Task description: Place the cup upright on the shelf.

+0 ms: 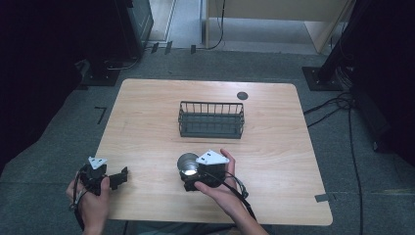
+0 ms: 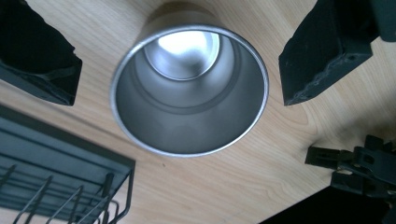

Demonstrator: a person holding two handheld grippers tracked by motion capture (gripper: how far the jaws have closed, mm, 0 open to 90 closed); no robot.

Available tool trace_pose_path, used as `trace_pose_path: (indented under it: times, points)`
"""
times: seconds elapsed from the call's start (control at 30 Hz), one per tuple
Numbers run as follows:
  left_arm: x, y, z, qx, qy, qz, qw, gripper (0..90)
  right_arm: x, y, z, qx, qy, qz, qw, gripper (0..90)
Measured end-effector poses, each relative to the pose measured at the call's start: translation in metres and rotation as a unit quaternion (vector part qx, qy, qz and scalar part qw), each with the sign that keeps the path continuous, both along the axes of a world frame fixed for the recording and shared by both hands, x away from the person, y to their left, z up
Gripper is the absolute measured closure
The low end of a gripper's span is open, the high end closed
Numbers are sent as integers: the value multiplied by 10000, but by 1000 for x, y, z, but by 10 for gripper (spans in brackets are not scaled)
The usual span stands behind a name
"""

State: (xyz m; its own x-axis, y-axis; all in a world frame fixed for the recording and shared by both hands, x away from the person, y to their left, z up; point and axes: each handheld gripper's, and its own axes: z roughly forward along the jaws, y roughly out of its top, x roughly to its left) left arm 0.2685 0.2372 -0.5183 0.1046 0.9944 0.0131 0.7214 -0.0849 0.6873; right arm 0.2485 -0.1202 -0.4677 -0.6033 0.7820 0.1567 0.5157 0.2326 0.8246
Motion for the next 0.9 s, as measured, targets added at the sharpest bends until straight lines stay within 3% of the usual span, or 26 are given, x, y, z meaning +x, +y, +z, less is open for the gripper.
trace_pose_path:
  times: [0.47,0.9]
  points:
    - [0,0,0,-2,-1,1,10000,0,9,18,-17,-260,170,-126,9994,4]
    - [0,0,0,0,1,-1,10000,0,10,27,-24,-495,82,-211,9985,136]
